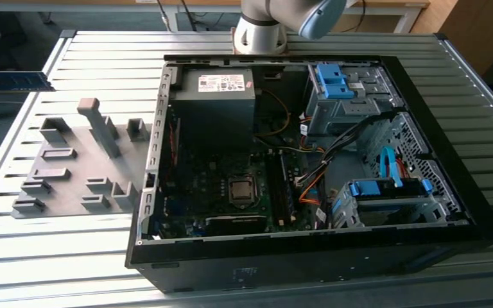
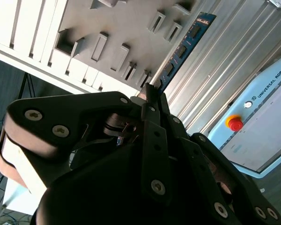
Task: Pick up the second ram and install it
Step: 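Pick up the second ram and move it above second insertion slot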
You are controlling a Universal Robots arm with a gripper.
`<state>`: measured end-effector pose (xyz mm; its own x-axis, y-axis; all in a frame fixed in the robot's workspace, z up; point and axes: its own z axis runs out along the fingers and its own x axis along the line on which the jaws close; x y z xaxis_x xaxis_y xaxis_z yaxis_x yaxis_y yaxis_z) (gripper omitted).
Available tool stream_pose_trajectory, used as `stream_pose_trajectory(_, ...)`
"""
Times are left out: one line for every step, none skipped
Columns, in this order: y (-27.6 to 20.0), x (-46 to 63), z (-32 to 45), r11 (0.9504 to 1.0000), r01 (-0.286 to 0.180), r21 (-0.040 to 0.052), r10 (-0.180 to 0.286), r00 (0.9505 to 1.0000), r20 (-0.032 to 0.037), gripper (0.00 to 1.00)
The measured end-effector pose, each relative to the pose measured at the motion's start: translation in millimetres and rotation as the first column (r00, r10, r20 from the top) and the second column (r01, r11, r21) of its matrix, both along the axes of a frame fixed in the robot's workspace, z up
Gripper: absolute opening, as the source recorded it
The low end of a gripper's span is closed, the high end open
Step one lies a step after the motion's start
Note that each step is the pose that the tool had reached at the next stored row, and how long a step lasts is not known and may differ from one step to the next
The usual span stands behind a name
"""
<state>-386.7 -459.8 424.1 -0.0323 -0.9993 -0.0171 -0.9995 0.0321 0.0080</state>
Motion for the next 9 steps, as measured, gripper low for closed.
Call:
stream_pose_trajectory(0.0,0.5,0.0,1.0000,0.000,0.0000,0.000,1.0000,0.0001,0.14)
stream_pose_trajectory(0.0,1.0,0.0,1.0000,0.000,0.0000,0.000,1.0000,0.0000,0.14)
stream_pose_trajectory(0.0,1.6,-0.1,1.0000,0.000,0.0001,0.000,1.0000,0.0001,0.14)
stream_pose_trajectory(0.0,2.3,0.0,1.0000,0.000,0.0000,0.000,1.0000,0.0000,0.14)
stream_pose_trajectory(0.0,3.0,0.0,1.0000,0.000,0.0000,0.000,1.0000,0.0001,0.14)
stream_pose_trajectory(0.0,4.0,0.0,1.0000,0.000,0.0000,0.000,1.0000,0.0000,0.14)
stream_pose_trajectory(0.0,4.8,0.0,1.0000,0.000,0.0000,0.000,1.0000,0.0000,0.14)
stream_pose_trajectory(0.0,5.6,0.0,1.0000,0.000,0.0001,0.000,1.0000,0.0001,0.14)
stream_pose_trajectory(0.0,6.4,0.0,1.0000,0.000,0.0000,0.000,1.0000,0.0000,0.14)
